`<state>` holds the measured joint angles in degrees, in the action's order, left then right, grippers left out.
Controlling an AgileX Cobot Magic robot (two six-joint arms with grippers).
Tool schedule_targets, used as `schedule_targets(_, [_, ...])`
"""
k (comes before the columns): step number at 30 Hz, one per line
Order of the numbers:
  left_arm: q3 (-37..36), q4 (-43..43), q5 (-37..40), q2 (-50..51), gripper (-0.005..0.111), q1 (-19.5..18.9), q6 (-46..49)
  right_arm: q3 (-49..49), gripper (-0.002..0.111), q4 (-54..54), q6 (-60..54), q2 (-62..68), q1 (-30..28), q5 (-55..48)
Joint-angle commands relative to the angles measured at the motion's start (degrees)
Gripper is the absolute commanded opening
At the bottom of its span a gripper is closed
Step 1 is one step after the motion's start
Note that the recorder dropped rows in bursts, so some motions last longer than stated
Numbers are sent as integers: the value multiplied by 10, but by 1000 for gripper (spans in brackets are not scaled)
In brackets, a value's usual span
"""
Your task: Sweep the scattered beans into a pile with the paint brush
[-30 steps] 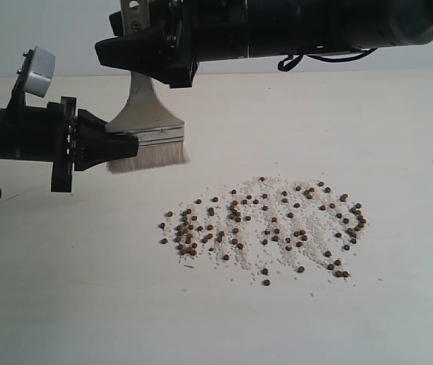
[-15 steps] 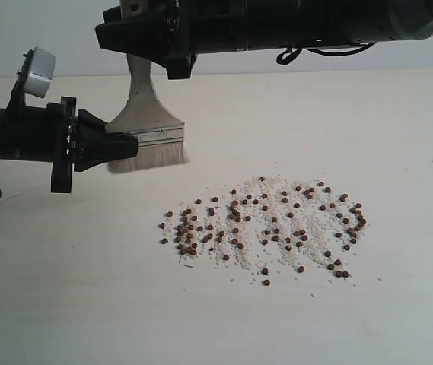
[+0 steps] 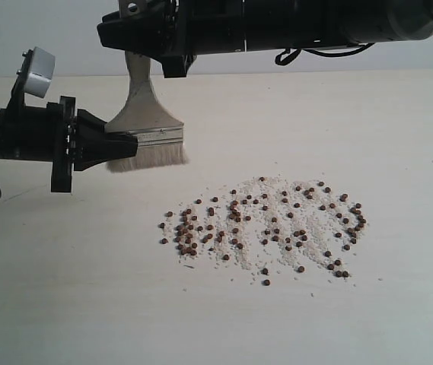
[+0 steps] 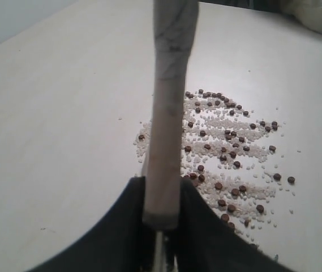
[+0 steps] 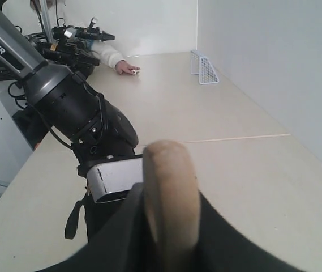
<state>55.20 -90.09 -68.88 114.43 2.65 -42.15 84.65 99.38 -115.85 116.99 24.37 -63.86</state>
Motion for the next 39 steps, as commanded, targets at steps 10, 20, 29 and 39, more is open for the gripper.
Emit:
schedule_targets(10, [0,38,-11,0,43,1,-19,3,0,6,18,-1,-1,44])
schedule_targets(20, [0,40,-11,-9,48,-11,-33,3,0,6,73,-27,-10,178])
schedule_targets(29, [0,22,-11,-53,2,-80,-166,-74,0,6,134,-150,-54,331])
schedule_targets(39, [-132,113,-11,-148,0,-89,-165,-275,0,6,111,-398,-54,540])
